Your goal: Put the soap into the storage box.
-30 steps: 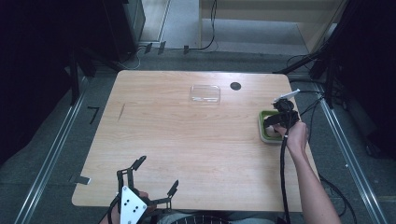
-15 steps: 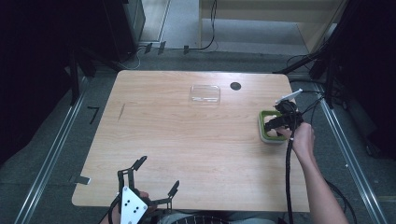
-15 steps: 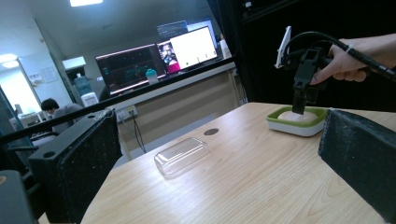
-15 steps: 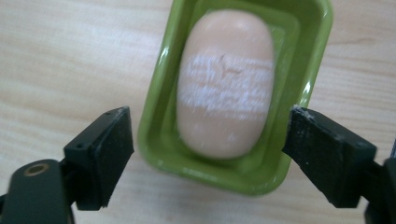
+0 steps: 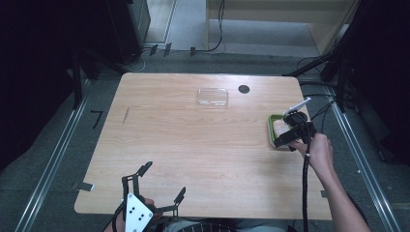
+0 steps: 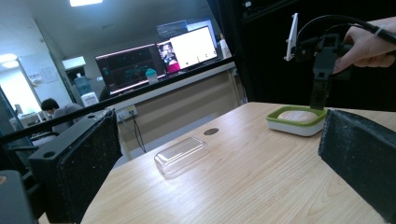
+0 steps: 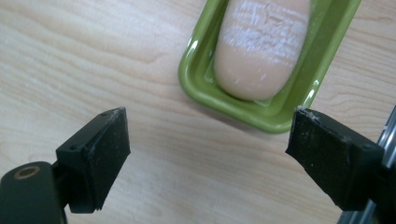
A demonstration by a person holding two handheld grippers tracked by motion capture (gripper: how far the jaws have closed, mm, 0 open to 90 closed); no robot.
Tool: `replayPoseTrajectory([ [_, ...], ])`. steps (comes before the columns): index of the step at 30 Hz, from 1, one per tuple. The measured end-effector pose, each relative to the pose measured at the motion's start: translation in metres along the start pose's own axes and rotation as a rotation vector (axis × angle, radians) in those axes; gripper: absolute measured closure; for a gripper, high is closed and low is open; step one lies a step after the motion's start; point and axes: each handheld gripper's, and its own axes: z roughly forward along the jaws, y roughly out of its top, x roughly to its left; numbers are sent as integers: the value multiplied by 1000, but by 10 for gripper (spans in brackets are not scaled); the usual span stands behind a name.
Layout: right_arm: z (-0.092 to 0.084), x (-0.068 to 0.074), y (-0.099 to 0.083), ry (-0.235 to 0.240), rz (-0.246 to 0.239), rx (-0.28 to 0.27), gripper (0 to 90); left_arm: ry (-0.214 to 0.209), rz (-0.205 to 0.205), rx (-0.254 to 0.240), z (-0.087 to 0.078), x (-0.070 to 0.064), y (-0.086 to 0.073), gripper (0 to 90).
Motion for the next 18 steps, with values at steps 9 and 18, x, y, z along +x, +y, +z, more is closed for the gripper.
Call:
replayPoseTrajectory([
  [9,-7,17,-16,-27,-77,17,131,0,1,1,0,0,0,0],
  [18,-11,34,-34,-39,-139,32,131,-1,2,1,0,0,0,0],
])
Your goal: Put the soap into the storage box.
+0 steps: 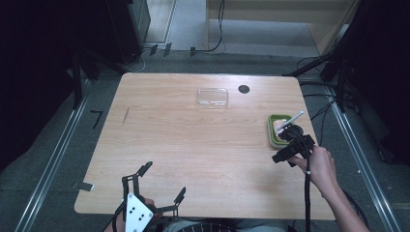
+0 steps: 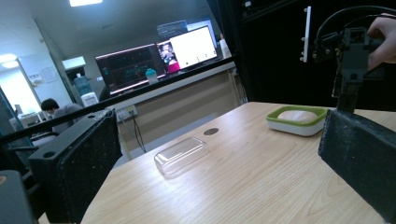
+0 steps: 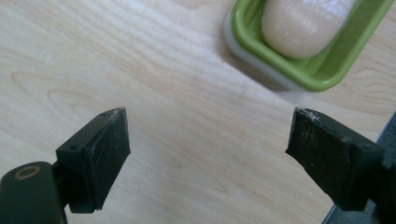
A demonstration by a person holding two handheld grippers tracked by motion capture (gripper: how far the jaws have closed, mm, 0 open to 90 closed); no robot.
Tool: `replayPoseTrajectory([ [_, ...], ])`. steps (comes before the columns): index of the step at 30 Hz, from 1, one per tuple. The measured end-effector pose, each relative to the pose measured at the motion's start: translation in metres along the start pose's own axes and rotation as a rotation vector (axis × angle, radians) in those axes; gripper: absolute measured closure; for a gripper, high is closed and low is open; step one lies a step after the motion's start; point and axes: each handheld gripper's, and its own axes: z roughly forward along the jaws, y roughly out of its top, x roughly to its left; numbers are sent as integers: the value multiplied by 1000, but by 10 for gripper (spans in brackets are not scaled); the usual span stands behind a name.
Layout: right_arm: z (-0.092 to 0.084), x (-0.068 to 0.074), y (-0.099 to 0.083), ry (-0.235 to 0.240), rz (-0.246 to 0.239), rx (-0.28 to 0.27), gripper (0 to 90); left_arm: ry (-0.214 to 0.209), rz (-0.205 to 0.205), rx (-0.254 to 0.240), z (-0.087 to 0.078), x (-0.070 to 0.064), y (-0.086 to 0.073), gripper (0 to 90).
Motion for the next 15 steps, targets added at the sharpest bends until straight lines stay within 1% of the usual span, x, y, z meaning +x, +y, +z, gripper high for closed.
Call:
replayPoseTrajectory([
  [5,2,8,-11,-2,-32,12,131,1,1,2,0,0,0,0],
  [6,2,11,-13,-2,-28,20,131,1,1,2,0,0,0,0],
  [7,3,12,-15,-3,-38,23,131,1,1,2,0,0,0,0],
  [15,11,21,-32,14,-65,63,135,1,0,2,0,0,0,0],
])
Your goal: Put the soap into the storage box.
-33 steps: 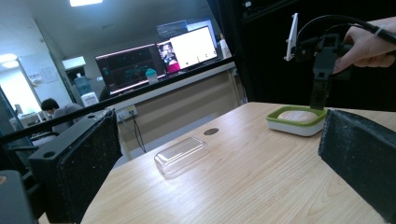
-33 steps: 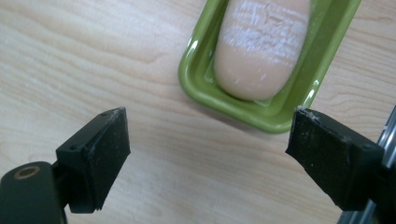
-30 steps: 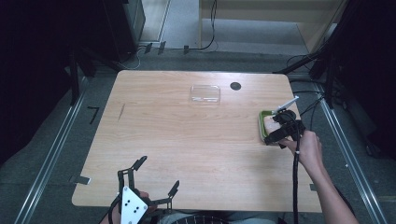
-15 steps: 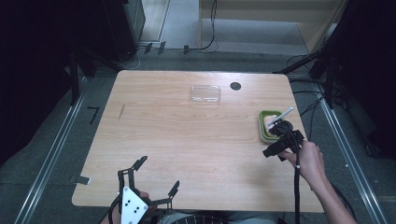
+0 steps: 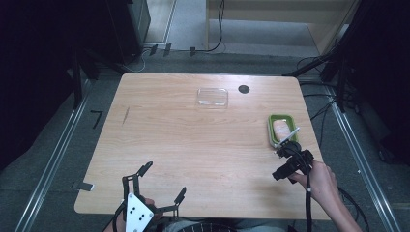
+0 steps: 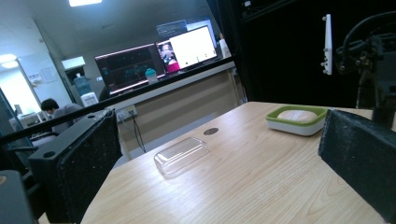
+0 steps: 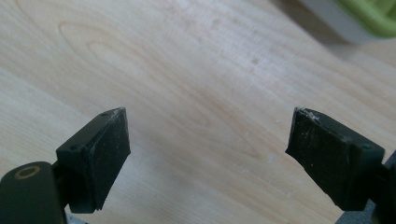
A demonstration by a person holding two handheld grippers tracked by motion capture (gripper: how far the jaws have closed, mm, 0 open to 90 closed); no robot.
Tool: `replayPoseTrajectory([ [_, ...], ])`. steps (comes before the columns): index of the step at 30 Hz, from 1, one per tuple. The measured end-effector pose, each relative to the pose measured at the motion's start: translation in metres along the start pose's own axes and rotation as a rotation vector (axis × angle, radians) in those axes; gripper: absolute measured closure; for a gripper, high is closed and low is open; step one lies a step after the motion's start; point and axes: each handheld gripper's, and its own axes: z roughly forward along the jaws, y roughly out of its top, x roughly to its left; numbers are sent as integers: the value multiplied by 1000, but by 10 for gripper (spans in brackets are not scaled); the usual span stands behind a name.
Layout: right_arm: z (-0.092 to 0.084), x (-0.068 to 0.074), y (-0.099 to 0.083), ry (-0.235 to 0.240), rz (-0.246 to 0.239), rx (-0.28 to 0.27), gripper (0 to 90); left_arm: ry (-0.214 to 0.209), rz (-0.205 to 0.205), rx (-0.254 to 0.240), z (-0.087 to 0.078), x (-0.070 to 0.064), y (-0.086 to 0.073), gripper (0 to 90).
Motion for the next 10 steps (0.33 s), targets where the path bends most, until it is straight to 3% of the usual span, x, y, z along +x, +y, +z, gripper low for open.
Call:
replayPoseTrajectory([
  [10,23,11,-19,20,-24,78,137,0,2,0,0,0,0,0],
])
